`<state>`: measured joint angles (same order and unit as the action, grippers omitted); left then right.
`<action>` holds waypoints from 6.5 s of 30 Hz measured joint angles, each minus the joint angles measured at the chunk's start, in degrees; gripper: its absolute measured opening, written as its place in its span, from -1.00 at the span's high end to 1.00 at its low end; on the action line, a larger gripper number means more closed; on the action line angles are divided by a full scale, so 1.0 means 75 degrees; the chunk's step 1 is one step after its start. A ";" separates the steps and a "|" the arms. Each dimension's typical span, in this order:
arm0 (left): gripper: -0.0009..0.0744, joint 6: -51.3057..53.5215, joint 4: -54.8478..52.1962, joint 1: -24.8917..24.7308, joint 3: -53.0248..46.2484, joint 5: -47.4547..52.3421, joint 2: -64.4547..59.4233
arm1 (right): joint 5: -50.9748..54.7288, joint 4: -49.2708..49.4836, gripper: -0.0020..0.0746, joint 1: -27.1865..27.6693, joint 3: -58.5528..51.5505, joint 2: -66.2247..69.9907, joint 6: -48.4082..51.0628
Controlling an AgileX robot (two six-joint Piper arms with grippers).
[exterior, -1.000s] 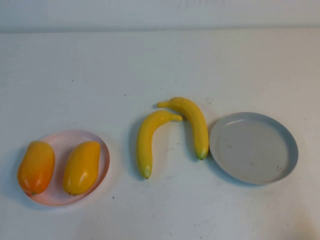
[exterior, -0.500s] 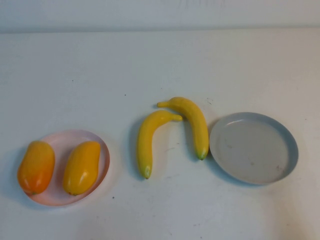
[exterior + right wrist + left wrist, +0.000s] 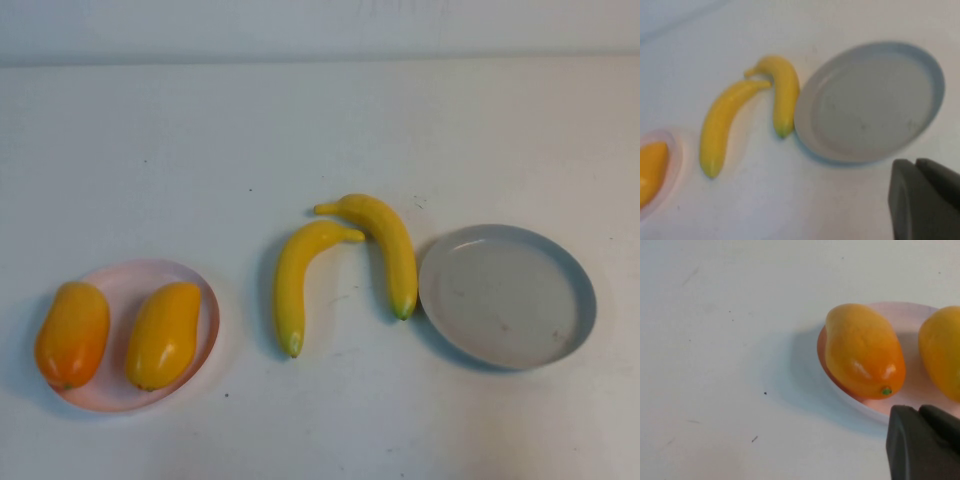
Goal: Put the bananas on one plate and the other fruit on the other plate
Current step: Put another type of fruit in the right plate
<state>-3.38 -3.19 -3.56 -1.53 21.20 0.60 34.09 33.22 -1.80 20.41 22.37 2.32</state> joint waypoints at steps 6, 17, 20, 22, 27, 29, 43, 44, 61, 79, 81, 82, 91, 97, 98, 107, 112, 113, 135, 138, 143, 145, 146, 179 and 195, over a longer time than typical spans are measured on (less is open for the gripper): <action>0.97 0.0000 0.0000 0.0000 0.0000 0.0000 0.0000 | 0.1760 -0.0862 0.99 0.0000 0.1396 0.2437 0.0213; 0.97 0.0000 0.0000 0.0000 0.0000 0.0000 0.0000 | 0.1920 -0.1322 0.99 -0.1286 0.3786 0.5915 0.0665; 0.97 0.0000 0.0000 0.0000 0.0000 0.0000 0.0000 | 0.1898 -0.1593 0.99 -0.2101 0.4659 0.6928 0.0448; 0.97 0.0000 0.0000 0.0000 0.0000 0.0000 0.0000 | 0.2019 -0.1913 0.99 -0.2526 0.5392 0.7690 0.0400; 0.97 0.0000 0.0000 0.0000 0.0000 0.0000 0.0000 | 0.2587 -0.2739 0.99 -0.3327 0.7301 0.9474 0.0349; 0.97 0.0000 0.0000 0.0000 0.0000 0.0000 0.0000 | 0.2660 -0.2937 0.96 -0.3495 0.7938 1.0061 0.0350; 0.97 0.0000 0.0000 0.0000 0.0000 0.0005 0.0000 | 0.3271 -0.3820 -0.25 -0.3727 1.1674 1.3337 0.0304; 0.97 0.0000 0.0000 0.0000 0.0000 0.0005 0.0000 | 0.3298 -0.3873 -0.26 -0.3727 1.1805 1.3529 0.0304; 0.97 0.0000 0.0000 0.0000 0.0000 0.0005 0.0000 | 0.3687 -0.4278 -0.05 -0.3713 1.2732 1.4703 -0.0070; 0.97 0.0000 0.0000 0.0000 0.0000 0.0005 0.0000 | 0.4022 -0.5024 0.15 -0.3567 1.1803 1.2326 -0.1778; 0.97 0.0000 0.0000 0.0000 0.0000 0.0005 0.0000 | 0.3843 -0.5259 0.15 -0.3377 1.1028 1.1734 -0.2116; 0.97 0.0000 0.0000 0.0000 0.0000 0.0005 0.0000 | 0.3705 -0.5347 0.15 -0.3262 1.0534 1.1432 -0.2253; 0.97 0.0000 0.0000 0.0000 0.0000 0.0005 0.0000 | 0.2514 -0.5139 0.15 -0.2188 0.7291 1.0297 -0.2659; 0.97 0.0000 0.0000 0.0000 0.0000 0.0005 0.0000 | 0.1765 -0.5139 0.15 -0.1707 0.6521 1.0297 -0.2659; 0.97 0.0000 0.0000 0.0000 0.0000 0.0005 0.0000 | 0.1683 -0.5139 0.15 -0.1647 0.6487 1.0297 -0.2659; 0.97 0.0000 0.0000 0.0000 0.0000 0.0005 0.0000 | 0.1413 -0.4996 0.15 -0.1581 0.6408 1.0425 -0.2659; 0.97 0.0000 0.0000 0.0000 0.0000 0.0005 0.0000 | 0.1413 -0.4995 0.15 -0.1581 0.6408 1.0734 -0.2659; 0.97 0.0000 0.0000 0.0000 0.0000 0.0005 0.0000 | 0.1413 -0.4983 0.14 -0.1581 0.6402 1.0786 -0.2659; 0.97 0.0000 0.0000 0.0000 0.0000 0.0005 0.0000 | 0.2216 -0.3698 -0.25 -0.3729 0.7924 1.0482 -0.2659; 0.97 0.0000 0.0000 0.0000 0.0000 0.0005 0.0000 | 0.2216 -0.3545 -0.25 -0.4395 0.8722 1.0898 -0.2677; 0.97 0.0000 0.0000 0.0000 0.0000 0.0005 0.0000 | 0.2261 -0.3259 -0.25 -0.5160 1.0184 1.1949 -0.2912; 0.97 0.0000 0.0000 0.0000 0.0000 0.0005 0.0000 | 0.2332 -0.3230 -0.25 -0.5330 1.0751 1.2417 -0.3003; 0.97 0.0000 0.0000 0.0000 0.0000 0.0005 0.0000 | 0.2390 -0.3214 -0.25 -0.5377 1.1017 1.2644 -0.3065; 0.97 0.0000 0.0000 0.0000 0.0000 0.0005 0.0000 | 0.3947 -0.3744 0.15 -0.5018 1.1821 1.3694 -0.3284; 0.97 0.0000 0.0000 0.0000 0.0000 0.0005 0.0000 | 0.2626 -0.3977 0.11 -0.2986 0.7595 1.0988 -0.3316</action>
<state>-3.38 -3.19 -3.56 -1.53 21.23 0.60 53.79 3.39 -24.20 77.37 104.78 -22.55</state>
